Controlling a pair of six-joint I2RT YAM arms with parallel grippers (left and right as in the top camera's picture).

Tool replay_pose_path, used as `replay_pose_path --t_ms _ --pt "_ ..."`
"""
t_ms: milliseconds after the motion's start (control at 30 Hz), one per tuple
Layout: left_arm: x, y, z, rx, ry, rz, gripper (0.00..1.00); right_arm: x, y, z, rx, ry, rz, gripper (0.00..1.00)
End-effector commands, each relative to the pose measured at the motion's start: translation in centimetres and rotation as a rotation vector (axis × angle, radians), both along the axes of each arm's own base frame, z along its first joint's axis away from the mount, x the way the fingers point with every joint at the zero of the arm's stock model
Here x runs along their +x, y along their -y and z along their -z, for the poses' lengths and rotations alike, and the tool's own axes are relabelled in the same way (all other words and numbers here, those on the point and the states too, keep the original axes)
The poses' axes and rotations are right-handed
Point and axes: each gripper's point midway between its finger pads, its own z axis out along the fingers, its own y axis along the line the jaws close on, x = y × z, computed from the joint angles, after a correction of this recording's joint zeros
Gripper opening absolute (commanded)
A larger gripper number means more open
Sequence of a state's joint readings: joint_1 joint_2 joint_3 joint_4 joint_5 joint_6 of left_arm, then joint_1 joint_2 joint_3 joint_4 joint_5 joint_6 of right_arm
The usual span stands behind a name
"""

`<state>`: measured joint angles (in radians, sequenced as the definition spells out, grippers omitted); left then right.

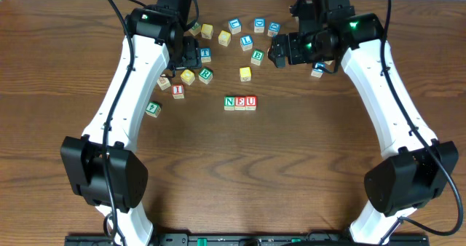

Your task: Spell out NEURIPS

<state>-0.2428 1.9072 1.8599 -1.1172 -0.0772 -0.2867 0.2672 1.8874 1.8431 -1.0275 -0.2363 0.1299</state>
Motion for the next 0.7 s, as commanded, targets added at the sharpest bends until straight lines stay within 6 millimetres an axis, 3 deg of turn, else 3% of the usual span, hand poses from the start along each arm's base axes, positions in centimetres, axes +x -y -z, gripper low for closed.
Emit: replay_pose_path --t_ms 0,667 --pt "0.1 -0.2 -1.1 -0.002 0.032 0.008 0.77 0.3 -0.7 -0.6 0.018 0.013 -0.004 0.99" --pt "1.3 0.1 -1.6 0.001 0.083 0.047 0.77 -0.1 -0.6 0.2 0.01 -0.014 -0.003 0.99"
